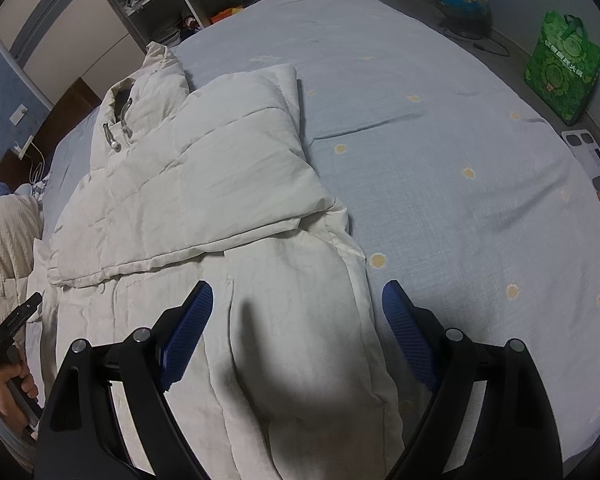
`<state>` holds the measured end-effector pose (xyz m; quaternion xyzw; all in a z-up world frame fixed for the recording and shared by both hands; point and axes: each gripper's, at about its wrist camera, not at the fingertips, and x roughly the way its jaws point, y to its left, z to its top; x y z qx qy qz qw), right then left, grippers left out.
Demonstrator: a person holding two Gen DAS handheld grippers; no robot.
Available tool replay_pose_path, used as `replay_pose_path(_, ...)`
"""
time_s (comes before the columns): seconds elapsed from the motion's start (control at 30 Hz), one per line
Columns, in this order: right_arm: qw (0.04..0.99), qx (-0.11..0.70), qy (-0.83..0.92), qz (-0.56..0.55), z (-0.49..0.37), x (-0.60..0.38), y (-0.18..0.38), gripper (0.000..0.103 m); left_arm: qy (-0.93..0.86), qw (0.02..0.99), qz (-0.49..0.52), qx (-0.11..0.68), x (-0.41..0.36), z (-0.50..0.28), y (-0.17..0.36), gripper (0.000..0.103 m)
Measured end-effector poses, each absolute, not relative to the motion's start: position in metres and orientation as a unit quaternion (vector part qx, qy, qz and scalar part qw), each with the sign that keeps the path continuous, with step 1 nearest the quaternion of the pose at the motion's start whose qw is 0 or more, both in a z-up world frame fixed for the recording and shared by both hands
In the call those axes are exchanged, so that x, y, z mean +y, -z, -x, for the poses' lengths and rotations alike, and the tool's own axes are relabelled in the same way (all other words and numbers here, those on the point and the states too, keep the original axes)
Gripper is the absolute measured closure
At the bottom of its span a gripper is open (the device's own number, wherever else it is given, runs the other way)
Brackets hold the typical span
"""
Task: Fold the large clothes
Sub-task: 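Lift the sleeve with the left gripper and carry it across the body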
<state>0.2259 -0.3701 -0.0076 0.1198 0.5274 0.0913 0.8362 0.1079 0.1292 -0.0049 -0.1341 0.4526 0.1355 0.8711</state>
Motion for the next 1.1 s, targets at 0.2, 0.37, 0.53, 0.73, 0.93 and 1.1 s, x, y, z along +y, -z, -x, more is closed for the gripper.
replay_pose_path(0.2,0.833,0.530,-0.108,-0.117,-0.223,-0.368,0.006,0.020,-0.171,0.865,0.157,0.445,0.168,-0.085,0.002,0.021)
replay_pose_path(0.37,0.835,0.528,-0.115,-0.109,-0.219,-0.364,0.003,0.020,-0.210,0.851,0.194,0.441,0.222,-0.062,0.003,0.021)
replay_pose_path(0.53,0.838,0.519,-0.115,-0.120,-0.215,-0.367,-0.001,0.020,-0.243,0.836,0.241,0.429,0.277,-0.040,0.007,0.021)
replay_pose_path(0.73,0.838,0.521,-0.108,-0.124,-0.216,-0.369,0.000,0.020,-0.267,0.824,0.268,0.423,0.325,-0.028,0.017,0.022)
replay_pose_path(0.93,0.837,0.529,-0.101,-0.099,-0.218,-0.361,0.003,0.020,-0.271,0.806,0.330,0.410,0.371,-0.026,0.036,0.033)
replay_pose_path(1.1,0.839,0.526,-0.095,-0.100,-0.220,-0.362,0.005,0.020,-0.278,0.796,0.346,0.412,0.396,-0.024,0.056,0.035)
